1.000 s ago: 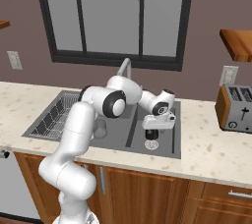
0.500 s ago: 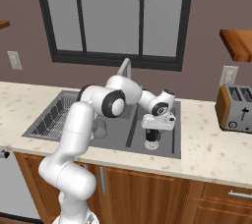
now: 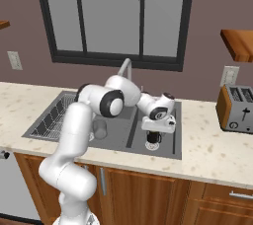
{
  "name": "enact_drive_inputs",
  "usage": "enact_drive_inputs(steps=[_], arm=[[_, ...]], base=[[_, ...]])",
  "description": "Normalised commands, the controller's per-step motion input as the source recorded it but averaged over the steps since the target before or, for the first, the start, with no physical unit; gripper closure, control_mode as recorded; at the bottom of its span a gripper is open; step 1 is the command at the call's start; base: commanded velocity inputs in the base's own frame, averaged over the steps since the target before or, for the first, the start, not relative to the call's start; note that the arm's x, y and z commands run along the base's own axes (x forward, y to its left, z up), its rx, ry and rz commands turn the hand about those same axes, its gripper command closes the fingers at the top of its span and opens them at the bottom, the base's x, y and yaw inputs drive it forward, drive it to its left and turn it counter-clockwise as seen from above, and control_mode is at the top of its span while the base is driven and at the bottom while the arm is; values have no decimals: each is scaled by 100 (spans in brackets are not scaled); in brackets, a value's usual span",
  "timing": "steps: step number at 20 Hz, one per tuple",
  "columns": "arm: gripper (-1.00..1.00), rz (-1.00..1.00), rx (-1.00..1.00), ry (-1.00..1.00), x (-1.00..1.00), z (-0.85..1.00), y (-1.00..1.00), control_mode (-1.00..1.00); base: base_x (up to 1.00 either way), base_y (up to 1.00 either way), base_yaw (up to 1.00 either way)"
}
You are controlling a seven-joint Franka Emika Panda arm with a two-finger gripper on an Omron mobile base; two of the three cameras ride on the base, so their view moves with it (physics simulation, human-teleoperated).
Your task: Place the glass cup in the left basin and the mug in the right basin of the sink.
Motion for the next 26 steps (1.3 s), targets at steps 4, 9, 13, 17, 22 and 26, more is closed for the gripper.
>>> enact_drive_inputs(steps=[4, 9, 13, 17, 22, 26], arm=[[-100, -7, -12, -25, 0, 9, 0, -100], [-100, -7, -16, -23, -2, 23, -2, -100], [-100, -13, -13, -6, -19, 24, -1, -100], [-100, -19, -7, 3, -23, 28, 0, -100], [-100, -17, 0, 10, -17, 39, 0, -100], [-100, -12, 0, 2, -9, 51, 0, -100]], base=[[0, 0, 0], [0, 0, 0], [0, 0, 0], [0, 0, 0], [0, 0, 0], [0, 0, 0]])
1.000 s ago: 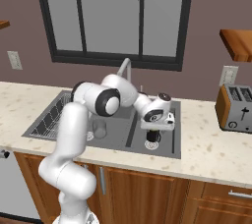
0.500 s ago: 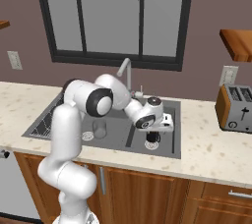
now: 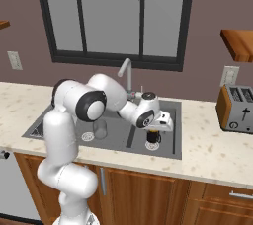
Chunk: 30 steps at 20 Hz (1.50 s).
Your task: Place the glass cup in the left basin and the mug in the right basin of the sink.
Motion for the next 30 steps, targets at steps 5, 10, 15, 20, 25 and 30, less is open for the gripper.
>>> enact_drive_inputs(steps=[5, 10, 15, 20, 25, 30], arm=[[-100, -9, 0, 4, -16, 51, 0, -100], [-100, -6, 2, 2, -33, 43, -3, -100], [-100, -6, 14, 1, -42, 36, 0, -100], [-100, -4, 16, 1, -39, 35, 1, -100], [-100, 0, 6, 0, -35, 40, 2, -100], [-100, 0, 0, -1, -40, 37, 5, -100]], base=[[0, 0, 0], [0, 0, 0], [0, 0, 0], [0, 0, 0], [0, 0, 0], [0, 0, 0]])
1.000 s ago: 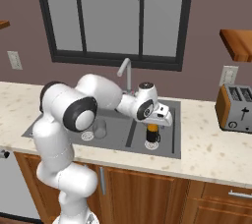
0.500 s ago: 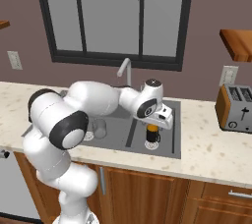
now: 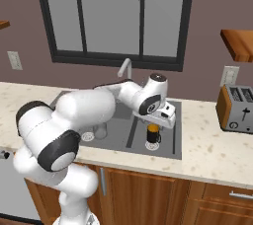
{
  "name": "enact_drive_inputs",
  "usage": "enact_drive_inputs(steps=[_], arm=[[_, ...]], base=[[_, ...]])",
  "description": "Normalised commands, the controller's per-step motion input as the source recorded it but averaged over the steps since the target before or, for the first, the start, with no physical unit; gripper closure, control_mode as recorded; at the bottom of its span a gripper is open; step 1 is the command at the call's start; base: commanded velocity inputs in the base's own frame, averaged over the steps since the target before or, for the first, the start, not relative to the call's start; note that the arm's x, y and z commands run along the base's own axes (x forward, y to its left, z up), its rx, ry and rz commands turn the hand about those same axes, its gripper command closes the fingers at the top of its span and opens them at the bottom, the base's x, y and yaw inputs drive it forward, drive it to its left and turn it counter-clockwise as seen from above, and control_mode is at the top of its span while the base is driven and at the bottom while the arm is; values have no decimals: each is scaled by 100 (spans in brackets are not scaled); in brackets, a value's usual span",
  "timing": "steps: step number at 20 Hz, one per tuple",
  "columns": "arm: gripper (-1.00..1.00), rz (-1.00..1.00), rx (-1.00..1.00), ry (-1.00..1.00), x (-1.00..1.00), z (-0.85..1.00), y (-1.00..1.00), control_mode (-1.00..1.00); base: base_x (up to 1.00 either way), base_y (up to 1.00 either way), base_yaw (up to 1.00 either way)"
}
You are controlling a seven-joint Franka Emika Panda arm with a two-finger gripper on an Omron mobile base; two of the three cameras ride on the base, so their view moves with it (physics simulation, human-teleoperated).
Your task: Place the glass cup in the left basin and the mug in the right basin of the sink.
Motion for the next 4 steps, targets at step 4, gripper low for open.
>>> enact_drive_inputs(steps=[4], arm=[[-100, -1, 0, 0, -36, 34, 7, -100]], base=[[0, 0, 0]])
